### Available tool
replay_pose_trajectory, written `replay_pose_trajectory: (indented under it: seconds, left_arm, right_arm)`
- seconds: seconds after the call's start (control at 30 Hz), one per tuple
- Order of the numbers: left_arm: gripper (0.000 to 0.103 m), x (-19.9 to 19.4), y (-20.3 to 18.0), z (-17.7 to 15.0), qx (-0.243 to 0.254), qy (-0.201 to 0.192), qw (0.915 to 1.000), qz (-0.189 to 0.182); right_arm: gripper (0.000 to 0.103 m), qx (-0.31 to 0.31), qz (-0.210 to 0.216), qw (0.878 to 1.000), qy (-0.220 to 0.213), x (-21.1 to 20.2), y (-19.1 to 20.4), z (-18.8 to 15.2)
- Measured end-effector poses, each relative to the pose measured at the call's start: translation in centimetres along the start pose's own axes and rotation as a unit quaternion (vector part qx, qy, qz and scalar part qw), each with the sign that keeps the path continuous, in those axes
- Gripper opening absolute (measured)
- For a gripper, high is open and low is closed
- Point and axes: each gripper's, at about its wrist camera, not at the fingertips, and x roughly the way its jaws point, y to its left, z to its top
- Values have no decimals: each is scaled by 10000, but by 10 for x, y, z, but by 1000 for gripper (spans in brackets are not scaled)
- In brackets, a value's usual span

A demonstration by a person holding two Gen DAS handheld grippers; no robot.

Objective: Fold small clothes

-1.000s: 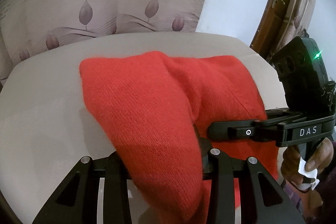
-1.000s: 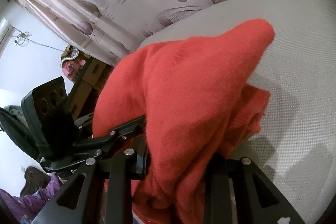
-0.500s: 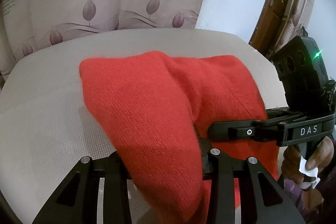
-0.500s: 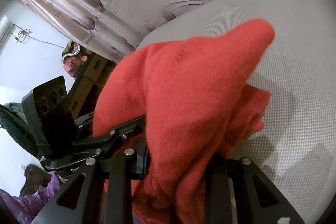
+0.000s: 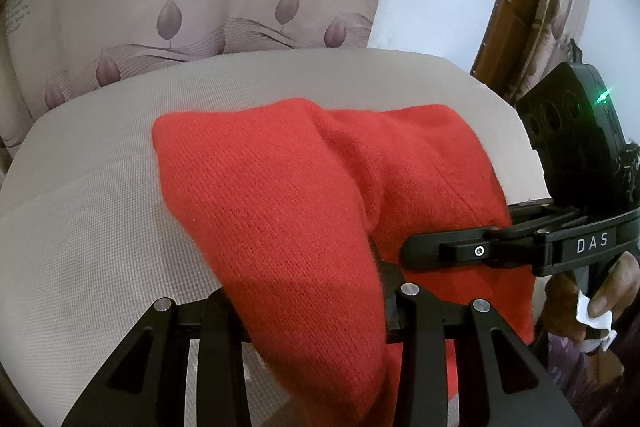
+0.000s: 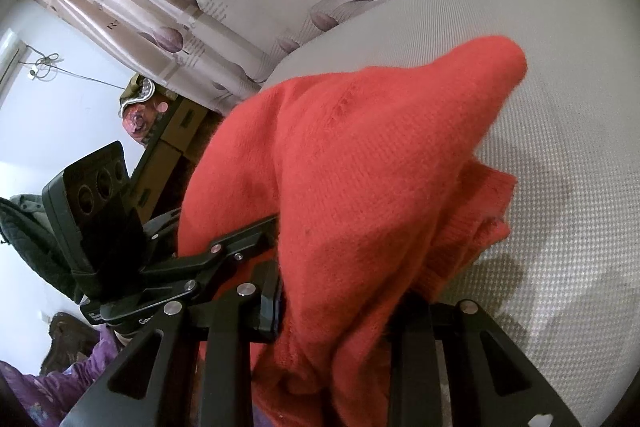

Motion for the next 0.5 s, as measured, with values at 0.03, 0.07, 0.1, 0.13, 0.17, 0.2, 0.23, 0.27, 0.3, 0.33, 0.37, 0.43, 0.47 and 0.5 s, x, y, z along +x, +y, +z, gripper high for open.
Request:
replay_pose_trajectory:
  seconds: [0.03, 0.07, 0.1, 0.13, 0.17, 0.2, 0.23, 0.27, 0.3, 0.33, 0.37, 0.43, 0.47, 0.5]
  left_arm:
    - [38, -1, -1, -2, 13, 0, 10000, 6]
    - [38, -1, -1, -3, 31, 1, 10000, 13]
    - [38, -2, -2, -6, 35, -3, 10000, 22]
    - [38, -2, -2, -7, 46, -4, 10000, 29]
    - [38, -2, -2, -8, 67, -9, 10000, 34]
    - [38, -2, -2, -8, 76, -11, 10000, 37]
    - [38, -2, -2, -9, 81, -13, 10000, 41]
    - [38, -1, -2, -9, 87, -17, 10000, 42]
    - [38, -1, -2, -9, 97, -24, 9999, 44]
    - [38, -1, -2, -9, 117, -30, 9999, 49]
    - [38, 0, -2, -8, 157, -37, 9999, 62]
    - [38, 1, -2, -6, 265, -59, 9996, 105]
    - [38, 1, -3, -5, 318, -75, 9994, 126]
    - [38, 1, -3, -4, 364, -90, 9992, 139]
  right_arm:
    - [27, 3, 6, 10000, 6, 0, 0, -1]
    - [27, 6, 10, 10000, 14, 1, 0, -2]
    - [27, 7, 13, 10000, 24, 1, -1, -2]
    - [27, 9, 15, 10000, 30, 2, -1, -2]
    - [27, 10, 18, 10000, 38, 2, -1, -3]
    - [27, 12, 18, 10000, 43, 3, -1, -3]
    - [27, 21, 23, 10000, 47, 3, -2, -3]
    - [27, 30, 26, 10000, 49, 3, -2, -3]
    - [27, 32, 26, 10000, 51, 3, -3, -4]
    - [27, 31, 26, 10000, 51, 3, -4, -4]
    - [27, 33, 27, 10000, 51, 3, -4, -4]
    - [26, 34, 29, 10000, 34, 2, -4, -3]
    - [26, 39, 34, 10000, 24, 1, -5, -4]
    - [26, 48, 56, 10000, -1, 1, -6, -4]
